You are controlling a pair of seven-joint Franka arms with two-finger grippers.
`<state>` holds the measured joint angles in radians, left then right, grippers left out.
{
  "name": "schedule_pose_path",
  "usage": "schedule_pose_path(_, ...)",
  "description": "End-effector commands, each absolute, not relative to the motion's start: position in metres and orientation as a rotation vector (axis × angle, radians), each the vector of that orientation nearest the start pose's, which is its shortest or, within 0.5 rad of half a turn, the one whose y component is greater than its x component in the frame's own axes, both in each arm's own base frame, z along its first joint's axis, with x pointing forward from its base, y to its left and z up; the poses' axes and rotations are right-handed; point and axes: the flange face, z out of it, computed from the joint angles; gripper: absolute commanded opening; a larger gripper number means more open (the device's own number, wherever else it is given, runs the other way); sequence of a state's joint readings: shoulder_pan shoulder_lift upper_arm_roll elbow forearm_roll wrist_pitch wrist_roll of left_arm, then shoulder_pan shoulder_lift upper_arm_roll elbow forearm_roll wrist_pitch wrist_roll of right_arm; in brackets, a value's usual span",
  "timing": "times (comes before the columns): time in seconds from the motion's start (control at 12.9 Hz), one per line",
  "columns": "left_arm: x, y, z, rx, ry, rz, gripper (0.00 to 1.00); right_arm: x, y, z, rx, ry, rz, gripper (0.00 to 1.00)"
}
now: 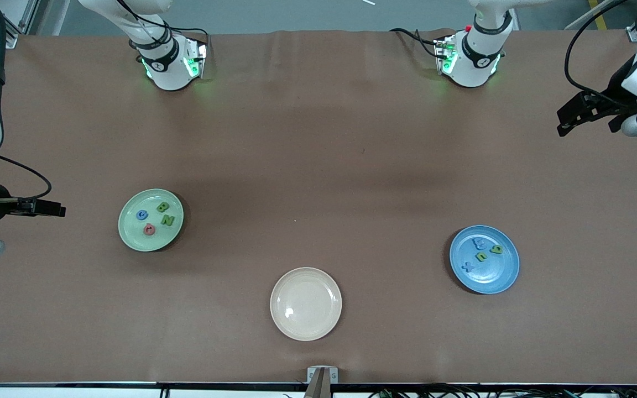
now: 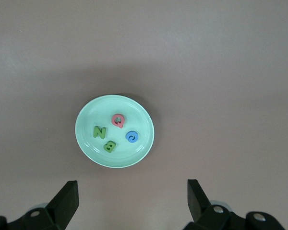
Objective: Sort upper and lower case letters into plates
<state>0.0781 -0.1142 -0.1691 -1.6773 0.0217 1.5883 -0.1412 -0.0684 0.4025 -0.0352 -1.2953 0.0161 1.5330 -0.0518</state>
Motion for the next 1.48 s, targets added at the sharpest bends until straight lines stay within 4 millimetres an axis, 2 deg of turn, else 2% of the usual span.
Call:
schedule_pose_path(0.0,0.518,-0.053,0.642,-3.119,-0.059,-0.059,1.00,0.659,-0.039,0.514,-3.116,0.018,0.258,1.00)
schedule_pose_path(0.16,0.519,-0.049,0.652,-3.111,-0.051,-0.088,1.00,0.651,-0.032,0.513,-3.116,-0.001,0.335,1.00)
schedule_pose_path(0.31,0.517,-0.049,0.650,-3.112,-0.097,-0.053,1.00,0.642,-0.024,0.523,-3.121,-0.011,0.339,1.00)
schedule_pose_path(0.7,0.513,-0.046,0.647,-3.104,-0.072,-0.016,1.00,0.607,-0.017,0.548,-3.131,-0.024,0.311,1.00)
schedule_pose_path(0.93,0.505,-0.050,0.647,-3.096,-0.061,0.000,1.00,0.585,-0.021,0.561,-3.148,-0.017,0.270,1.00)
schedule_pose_path(1.09,0.499,-0.049,0.645,-3.092,-0.064,0.007,1.00,0.558,-0.025,0.577,-3.150,-0.006,0.193,1.00)
schedule_pose_path(1.24,0.501,-0.049,0.647,-3.083,-0.064,-0.006,1.00,0.535,-0.025,0.586,-3.152,-0.004,0.137,1.00)
schedule_pose_path(1.4,0.502,-0.048,0.652,-3.069,-0.060,-0.021,1.00,0.527,-0.030,0.591,-3.146,0.013,0.141,1.00)
